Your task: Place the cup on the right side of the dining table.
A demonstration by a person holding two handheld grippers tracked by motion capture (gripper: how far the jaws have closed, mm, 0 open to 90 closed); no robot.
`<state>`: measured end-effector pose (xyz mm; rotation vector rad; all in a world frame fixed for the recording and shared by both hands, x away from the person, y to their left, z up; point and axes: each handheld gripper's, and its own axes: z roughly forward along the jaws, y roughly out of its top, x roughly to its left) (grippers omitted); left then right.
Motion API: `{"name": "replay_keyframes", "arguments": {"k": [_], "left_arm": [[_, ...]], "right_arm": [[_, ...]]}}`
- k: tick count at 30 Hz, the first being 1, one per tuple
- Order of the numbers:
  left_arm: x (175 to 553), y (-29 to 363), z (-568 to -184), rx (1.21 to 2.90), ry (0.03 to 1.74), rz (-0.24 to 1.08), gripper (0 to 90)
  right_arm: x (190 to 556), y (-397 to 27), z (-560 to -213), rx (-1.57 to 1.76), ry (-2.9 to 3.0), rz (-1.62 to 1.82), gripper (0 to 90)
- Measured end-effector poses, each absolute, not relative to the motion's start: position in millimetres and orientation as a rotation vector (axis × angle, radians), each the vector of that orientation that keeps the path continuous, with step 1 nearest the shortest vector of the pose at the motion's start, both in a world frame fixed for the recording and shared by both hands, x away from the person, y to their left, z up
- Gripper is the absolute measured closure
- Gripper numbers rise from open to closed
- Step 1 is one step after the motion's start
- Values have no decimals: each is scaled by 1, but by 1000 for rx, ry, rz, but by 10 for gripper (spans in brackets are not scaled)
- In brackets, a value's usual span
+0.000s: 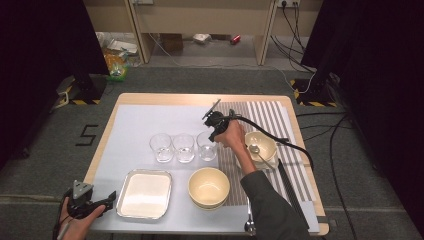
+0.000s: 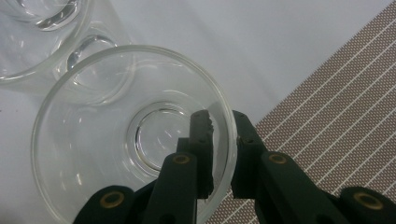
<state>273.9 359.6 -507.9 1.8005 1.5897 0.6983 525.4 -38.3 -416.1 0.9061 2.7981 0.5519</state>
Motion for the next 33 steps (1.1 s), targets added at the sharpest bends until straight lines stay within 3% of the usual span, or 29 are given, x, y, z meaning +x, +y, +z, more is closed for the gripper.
{"name": "replay_keyframes", "arguments": {"k": [33], "left_arm": [[274,360,-508,1801,1587,694,130]], "right_arm": [[551,-39,-415,1070,2644,592,819]]}}
